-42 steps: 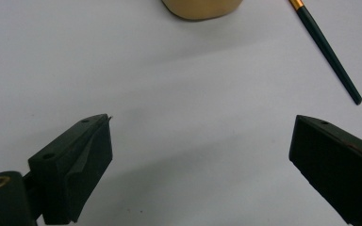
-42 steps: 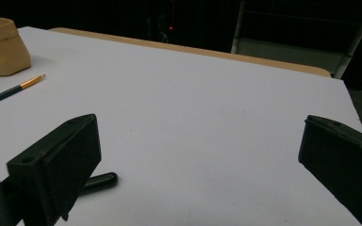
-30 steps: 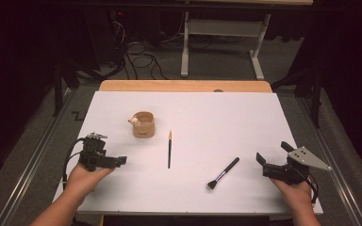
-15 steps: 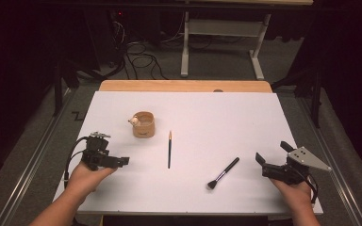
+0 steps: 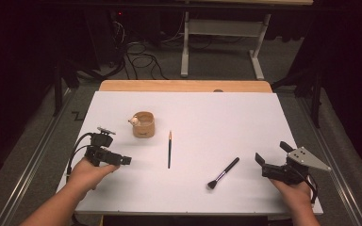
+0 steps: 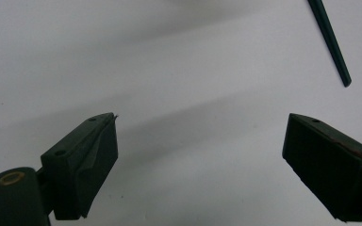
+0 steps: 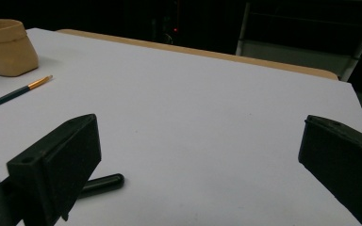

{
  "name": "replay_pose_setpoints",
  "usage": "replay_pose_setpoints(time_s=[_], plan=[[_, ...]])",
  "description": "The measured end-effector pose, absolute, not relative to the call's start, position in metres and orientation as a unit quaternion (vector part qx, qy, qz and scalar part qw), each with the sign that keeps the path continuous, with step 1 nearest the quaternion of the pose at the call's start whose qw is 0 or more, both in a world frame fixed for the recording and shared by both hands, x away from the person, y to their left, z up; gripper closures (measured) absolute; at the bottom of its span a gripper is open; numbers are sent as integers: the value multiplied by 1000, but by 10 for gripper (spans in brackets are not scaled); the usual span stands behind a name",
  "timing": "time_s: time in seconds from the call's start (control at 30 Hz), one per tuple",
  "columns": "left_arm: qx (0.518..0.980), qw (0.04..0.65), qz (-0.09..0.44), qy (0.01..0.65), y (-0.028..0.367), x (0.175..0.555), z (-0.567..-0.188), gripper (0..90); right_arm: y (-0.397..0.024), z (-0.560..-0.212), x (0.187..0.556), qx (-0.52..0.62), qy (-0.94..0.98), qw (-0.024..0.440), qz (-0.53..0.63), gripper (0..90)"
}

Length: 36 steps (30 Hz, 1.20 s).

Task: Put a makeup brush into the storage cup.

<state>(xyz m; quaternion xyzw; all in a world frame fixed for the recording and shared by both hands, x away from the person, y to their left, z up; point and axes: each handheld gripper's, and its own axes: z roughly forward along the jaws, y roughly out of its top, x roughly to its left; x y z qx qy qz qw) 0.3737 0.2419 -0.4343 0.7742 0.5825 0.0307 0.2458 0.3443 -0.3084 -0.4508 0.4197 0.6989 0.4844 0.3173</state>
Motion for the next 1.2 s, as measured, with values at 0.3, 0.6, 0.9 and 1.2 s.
replay_pose_setpoints(time_s=[0.3, 0.6, 0.9, 1.2], plan=[[777, 205, 11, 595, 232, 381, -424, 158, -307, -451, 343, 419, 699, 315, 487, 7], [777, 213, 2, 592, 222, 383, -418, 200, -306, -450, 343, 414, 701, 317, 486, 7], [775, 230, -11, 588, 214, 384, -417, 256, -305, -450, 344, 416, 700, 312, 489, 6], [777, 238, -10, 582, 198, 389, -422, 264, -305, -451, 343, 416, 701, 311, 489, 6]])
